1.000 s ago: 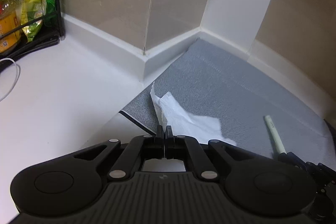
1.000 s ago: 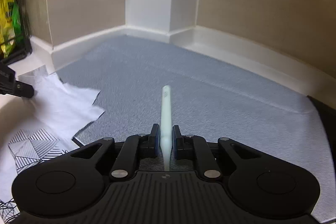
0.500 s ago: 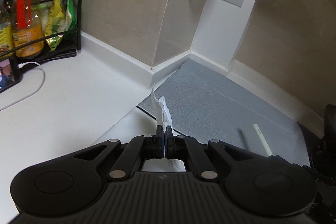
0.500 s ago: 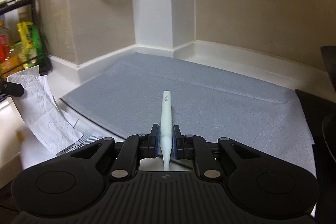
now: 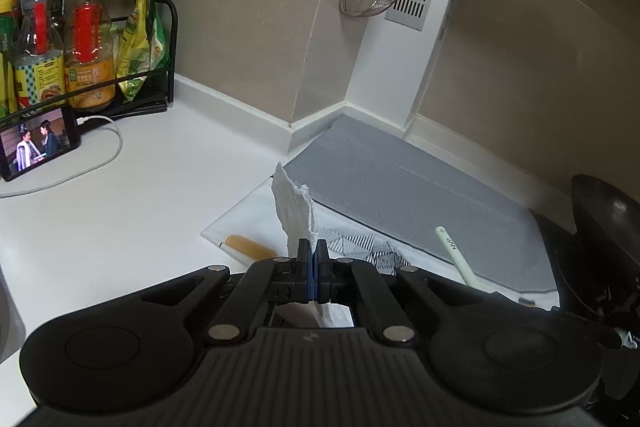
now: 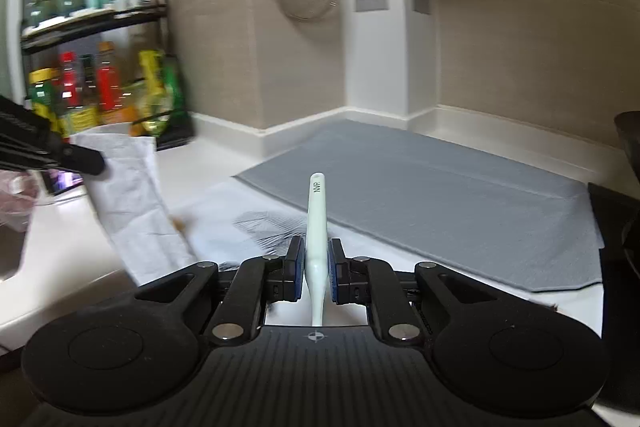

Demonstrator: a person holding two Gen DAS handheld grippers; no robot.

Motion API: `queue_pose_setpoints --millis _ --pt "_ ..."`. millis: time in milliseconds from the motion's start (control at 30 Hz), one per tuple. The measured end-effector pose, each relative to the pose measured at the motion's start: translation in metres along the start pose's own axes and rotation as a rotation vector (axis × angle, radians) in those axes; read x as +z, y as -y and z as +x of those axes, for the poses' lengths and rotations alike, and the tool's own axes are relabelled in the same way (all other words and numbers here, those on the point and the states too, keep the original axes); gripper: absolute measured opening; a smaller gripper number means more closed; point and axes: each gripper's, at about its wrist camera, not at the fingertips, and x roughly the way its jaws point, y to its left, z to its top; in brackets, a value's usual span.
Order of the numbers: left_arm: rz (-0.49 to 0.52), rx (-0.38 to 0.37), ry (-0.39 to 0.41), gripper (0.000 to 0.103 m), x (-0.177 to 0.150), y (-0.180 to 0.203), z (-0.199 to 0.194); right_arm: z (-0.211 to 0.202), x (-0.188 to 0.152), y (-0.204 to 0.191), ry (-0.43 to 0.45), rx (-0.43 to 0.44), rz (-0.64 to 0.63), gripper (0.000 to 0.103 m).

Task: Collect trash
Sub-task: 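Carry the white toothbrush and white tissue down over the trash bin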

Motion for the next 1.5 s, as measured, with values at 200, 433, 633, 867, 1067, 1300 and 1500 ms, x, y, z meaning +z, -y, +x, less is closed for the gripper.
queue_pose_setpoints --millis 200,433,633,867,1067,1300,1500 --pt "0.031 -0.005 -0.035 0.000 -0.025 -0.004 -0.023 -0.030 -0.013 -0.025 -0.012 0.073 -0.030 0.014" --pt "0.071 0.003 -0.074 0.000 -0.061 -0.011 -0.045 -0.052 -0.038 -0.052 -0.061 0.143 -0.089 0.014" --pt "0.064 0.023 -0.116 0.000 -0.090 -0.021 -0.056 -0.058 -0.062 -0.065 -0.126 0.184 -0.094 0.014" --pt "0.053 0.036 -0.193 0.000 -0.123 -0.027 -0.050 -0.057 -0.094 -0.075 -0.227 0.216 -0.092 0.014" --pt "0.074 0.063 -0.254 0.000 -0.151 -0.023 -0.035 -0.049 -0.122 -0.075 -0.310 0.206 -0.077 0.014" --pt "0.080 0.076 -0.337 0.000 -0.178 -0.022 -0.014 -0.040 -0.148 -0.076 -0.390 0.206 -0.071 0.014" --pt "0.097 0.107 -0.401 0.000 -0.198 -0.022 0.002 -0.034 -0.158 -0.075 -0.428 0.205 -0.066 0.014"
